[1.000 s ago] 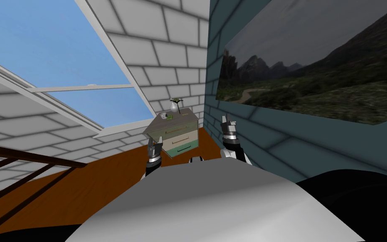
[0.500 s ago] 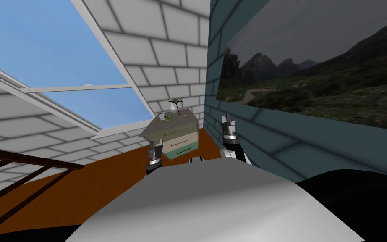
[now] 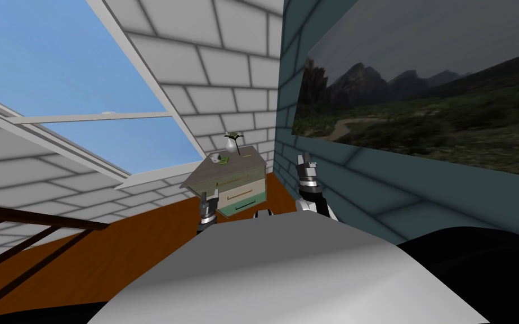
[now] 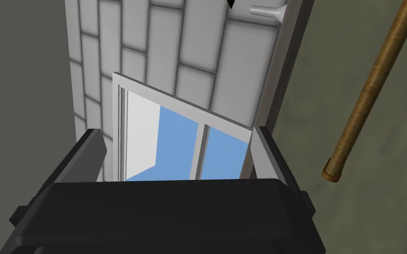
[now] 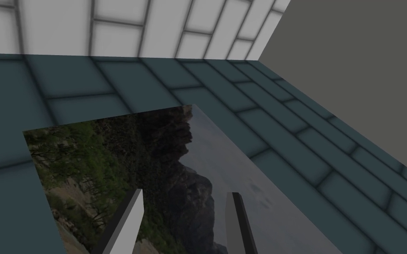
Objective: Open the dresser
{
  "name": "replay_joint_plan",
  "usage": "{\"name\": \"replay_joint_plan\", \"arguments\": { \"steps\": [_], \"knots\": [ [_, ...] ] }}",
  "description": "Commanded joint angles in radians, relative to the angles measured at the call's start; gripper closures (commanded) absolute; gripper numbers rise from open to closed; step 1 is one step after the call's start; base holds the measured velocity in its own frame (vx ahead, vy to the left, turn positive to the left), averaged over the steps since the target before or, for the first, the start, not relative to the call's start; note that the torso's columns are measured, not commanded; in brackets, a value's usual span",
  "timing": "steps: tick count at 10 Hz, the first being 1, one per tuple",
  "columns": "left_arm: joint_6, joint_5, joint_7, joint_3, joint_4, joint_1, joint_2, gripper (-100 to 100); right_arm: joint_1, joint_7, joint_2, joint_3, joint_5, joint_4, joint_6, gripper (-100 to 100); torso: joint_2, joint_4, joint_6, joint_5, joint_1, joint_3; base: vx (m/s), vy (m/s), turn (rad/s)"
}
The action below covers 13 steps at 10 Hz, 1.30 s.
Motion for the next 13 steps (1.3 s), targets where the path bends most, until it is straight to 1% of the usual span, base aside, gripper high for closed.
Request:
{"name": "replay_joint_plan", "arguments": {
  "steps": [1, 2, 3, 4, 5, 6, 7, 8, 9, 11, 12, 13],
  "knots": [
    [-0.067, -0.005, 0.017, 0.01, 0.084, -0.013, -0.004, -100, 0.0, 0.0, 0.0, 0.0, 0.0, 0.0, 0.0, 0, -0.001, 0.0, 0.0, 0.0, 0.0, 0.0, 0.121, -0.028, 0.016],
    [-0.067, -0.005, 0.017, 0.01, 0.108, -0.013, -0.004, -100, 0.0, 0.0, 0.0, 0.0, 0.0, 0.0, 0.0, 0, -0.003, -0.001, 0.0, 0.0, 0.0, -0.001, 0.098, -0.026, 0.005],
    [-0.095, -0.008, 0.024, 0.014, 0.142, -0.02, -0.007, -100, 0.0, 0.0, 0.0, 0.0, 0.0, 0.0, 0.0, 0, -0.001, 0.0, 0.0, 0.0, 0.0, -0.001, 0.095, -0.035, 0.009],
    [-0.095, -0.008, 0.024, 0.014, 0.153, -0.02, -0.007, -100, 0.0, 0.0, 0.0, 0.0, 0.0, 0.0, 0.0, 0, 0.0, 0.0, 0.0, 0.0, 0.0, 0.0, 0.075, -0.021, 0.006],
    [-0.123, -0.01, 0.031, 0.018, 0.187, -0.026, -0.012, -100, 0.0, 0.0, 0.0, 0.0, 0.0, 0.0, 0.0, 0, 0.001, 0.0, 0.0, 0.0, 0.001, 0.0, 0.079, -0.013, 0.007],
    [-0.123, -0.01, 0.031, 0.018, 0.197, -0.026, -0.012, -100, 0.0, 0.0, 0.0, 0.0, 0.0, 0.0, 0.0, 0, 0.0, 0.0, 0.0, 0.0, 0.001, 0.0, 0.063, -0.01, 0.005],
    [-0.148, -0.012, 0.037, 0.022, 0.237, -0.033, -0.018, -100, 0.0, 0.0, 0.0, 0.0, 0.0, 0.0, 0.0, 0, 0.0, 0.0, 0.0, 0.0, 0.001, 0.0, 0.077, -0.027, 0.008],
    [-0.172, -0.014, 0.044, 0.026, 0.264, -0.039, -0.026, -100, 0.0, 0.0, 0.0, 0.0, 0.0, 0.0, 0.0, 0, -0.001, 0.0, 0.0, 0.0, 0.0, 0.0, 0.104, -0.022, 0.016],
    [-0.172, -0.014, 0.044, 0.026, 0.278, -0.039, -0.026, -100, 0.0, 0.0, 0.0, 0.0, 0.0, 0.0, 0.0, 0, -0.003, -0.001, 0.0, 0.0, 0.0, -0.001, 0.077, -0.019, 0.001],
    [-0.217, -0.018, 0.055, 0.033, 0.34, -0.05, -0.045, -100, 0.0, 0.0, 0.0, 0.0, 0.0, 0.0, 0.0, 0, 0.0, 0.0, 0.0, 0.0, 0.0, 0.0, 0.093, -0.021, 0.009],
    [-0.217, -0.018, 0.055, 0.033, 0.351, -0.05, -0.045, -100, 0.0, 0.0, 0.0, 0.0, 0.0, 0.0, 0.0, 0, -0.002, 0.0, 0.0, 0.0, 0.0, -0.001, 0.073, -0.018, 0.005],
    [-0.237, -0.02, 0.06, 0.036, 0.383, -0.055, -0.057, -100, 0.0, 0.0, 0.0, 0.0, 0.0, 0.0, 0.0, 0, 0.0, 0.0, 0.0, 0.0, 0.001, 0.0, 0.058, -0.014, 0.005]
  ]
}}
